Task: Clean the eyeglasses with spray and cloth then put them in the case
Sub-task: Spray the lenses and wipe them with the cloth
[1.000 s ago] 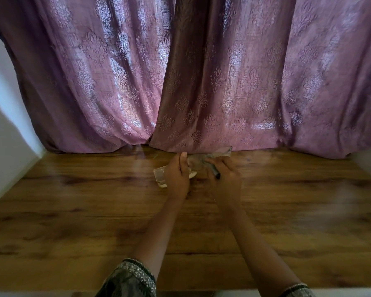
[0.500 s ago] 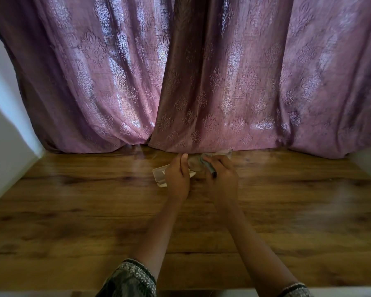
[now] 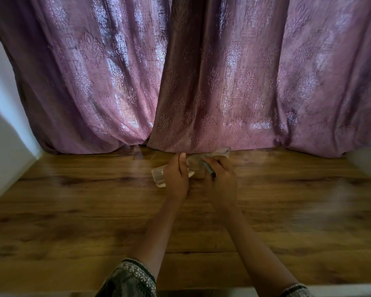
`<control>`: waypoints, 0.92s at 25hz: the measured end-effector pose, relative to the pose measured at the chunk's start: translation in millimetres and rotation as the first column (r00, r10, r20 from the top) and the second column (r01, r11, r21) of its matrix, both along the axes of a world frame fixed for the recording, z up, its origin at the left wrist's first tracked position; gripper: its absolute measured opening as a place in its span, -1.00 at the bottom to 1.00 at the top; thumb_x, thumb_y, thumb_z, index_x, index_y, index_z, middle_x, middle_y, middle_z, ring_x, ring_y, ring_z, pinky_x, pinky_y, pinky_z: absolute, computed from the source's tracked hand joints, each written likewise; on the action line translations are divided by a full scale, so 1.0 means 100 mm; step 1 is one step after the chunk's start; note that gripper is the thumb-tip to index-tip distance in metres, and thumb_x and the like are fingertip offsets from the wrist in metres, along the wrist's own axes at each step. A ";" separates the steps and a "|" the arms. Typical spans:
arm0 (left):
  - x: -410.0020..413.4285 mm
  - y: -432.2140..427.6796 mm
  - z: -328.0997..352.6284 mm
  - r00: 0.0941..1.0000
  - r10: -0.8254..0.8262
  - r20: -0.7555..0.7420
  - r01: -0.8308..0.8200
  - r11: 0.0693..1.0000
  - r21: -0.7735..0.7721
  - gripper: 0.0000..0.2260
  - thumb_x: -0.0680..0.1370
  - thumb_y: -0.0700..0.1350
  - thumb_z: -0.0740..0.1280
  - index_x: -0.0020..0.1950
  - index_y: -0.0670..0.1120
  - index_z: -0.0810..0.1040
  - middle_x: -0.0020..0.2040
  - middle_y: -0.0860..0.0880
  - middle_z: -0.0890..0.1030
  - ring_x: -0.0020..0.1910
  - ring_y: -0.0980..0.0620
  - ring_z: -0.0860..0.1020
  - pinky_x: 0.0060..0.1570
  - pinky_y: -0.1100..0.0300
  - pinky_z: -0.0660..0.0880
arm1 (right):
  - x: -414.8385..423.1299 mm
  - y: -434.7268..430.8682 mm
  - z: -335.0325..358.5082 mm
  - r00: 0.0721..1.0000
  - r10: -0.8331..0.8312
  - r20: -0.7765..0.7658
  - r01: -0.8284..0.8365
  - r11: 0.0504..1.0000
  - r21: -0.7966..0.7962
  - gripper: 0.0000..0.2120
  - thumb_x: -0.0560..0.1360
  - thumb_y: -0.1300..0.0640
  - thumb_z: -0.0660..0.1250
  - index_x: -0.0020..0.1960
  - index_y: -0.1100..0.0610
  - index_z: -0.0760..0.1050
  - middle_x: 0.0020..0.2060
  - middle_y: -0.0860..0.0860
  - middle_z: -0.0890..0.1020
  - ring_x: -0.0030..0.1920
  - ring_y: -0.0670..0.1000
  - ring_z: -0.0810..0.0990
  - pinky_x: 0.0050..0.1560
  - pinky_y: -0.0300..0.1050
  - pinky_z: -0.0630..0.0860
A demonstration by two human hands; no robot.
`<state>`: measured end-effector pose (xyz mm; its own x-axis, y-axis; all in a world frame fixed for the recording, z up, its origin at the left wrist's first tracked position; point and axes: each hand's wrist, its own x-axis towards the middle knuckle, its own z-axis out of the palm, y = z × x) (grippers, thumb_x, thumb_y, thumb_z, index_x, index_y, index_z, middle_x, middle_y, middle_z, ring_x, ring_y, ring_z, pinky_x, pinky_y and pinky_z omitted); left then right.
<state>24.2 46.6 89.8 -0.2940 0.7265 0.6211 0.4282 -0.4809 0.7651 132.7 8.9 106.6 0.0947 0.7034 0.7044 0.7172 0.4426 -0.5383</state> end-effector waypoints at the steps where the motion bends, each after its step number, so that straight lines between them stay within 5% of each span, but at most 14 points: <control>1: 0.01 -0.01 0.02 1.000 0.001 -0.002 -0.001 1.000 -0.008 -0.73 0.59 -0.13 0.09 -0.30 -0.08 0.36 -0.46 0.17 0.33 -0.40 0.28 0.43 -0.38 0.49 0.26 | -0.03 0.03 0.05 1.000 0.004 0.001 -0.004 1.000 0.001 -0.68 0.44 0.20 0.18 0.12 0.20 0.57 -0.02 0.13 0.59 -0.03 0.08 0.57 -0.05 -0.04 0.58; 6: -0.02 0.01 0.02 1.000 -0.016 0.021 0.016 0.999 -0.036 -0.72 0.60 -0.09 0.08 -0.31 -0.09 0.35 -0.47 0.15 0.33 -0.46 0.23 0.39 -0.41 0.45 0.25 | -0.24 -0.09 -0.07 0.992 0.093 0.087 -0.094 0.996 0.009 -0.63 0.42 0.18 0.12 0.15 0.21 0.55 -0.01 0.15 0.58 0.01 0.10 0.56 0.02 -0.03 0.56; 11: -0.07 0.03 0.00 1.000 0.012 0.021 -0.012 1.000 -0.014 -0.69 0.57 0.04 0.04 -0.30 -0.07 0.36 -0.46 0.17 0.34 -0.47 0.24 0.36 -0.41 0.45 0.24 | -0.08 -0.07 -0.07 1.000 0.017 0.017 -0.017 1.000 0.002 -0.68 0.44 0.18 0.17 0.12 0.18 0.56 -0.01 0.13 0.58 -0.03 0.06 0.56 -0.13 0.05 0.59; 19: -0.06 -0.01 0.03 1.000 0.001 0.020 0.000 1.000 -0.022 -0.74 0.59 -0.11 0.09 -0.30 -0.09 0.36 -0.47 0.16 0.32 -0.42 0.30 0.42 -0.41 0.47 0.26 | -0.22 -0.11 -0.17 0.985 0.047 0.166 -0.059 0.996 0.071 -0.65 0.41 0.21 0.16 0.13 0.20 0.56 0.02 0.09 0.53 0.01 -0.02 0.48 -0.02 -0.20 0.50; 23: -0.07 -0.01 -0.02 1.000 0.025 0.002 -0.025 1.000 -0.010 -0.66 0.56 0.04 0.03 -0.29 -0.11 0.40 -0.45 0.18 0.34 -0.45 0.26 0.38 -0.40 0.42 0.25 | -0.03 -0.11 -0.18 0.994 0.039 0.107 -0.042 0.999 0.027 -0.64 0.38 0.32 0.26 0.16 0.21 0.54 0.02 0.14 0.57 0.00 0.08 0.56 -0.08 -0.02 0.58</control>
<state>17.6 45.2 87.5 -0.3138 0.7248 0.6133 0.4384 -0.4623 0.7707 129.2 -2.1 88.8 -0.0097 0.6843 0.7292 0.7508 0.4866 -0.4467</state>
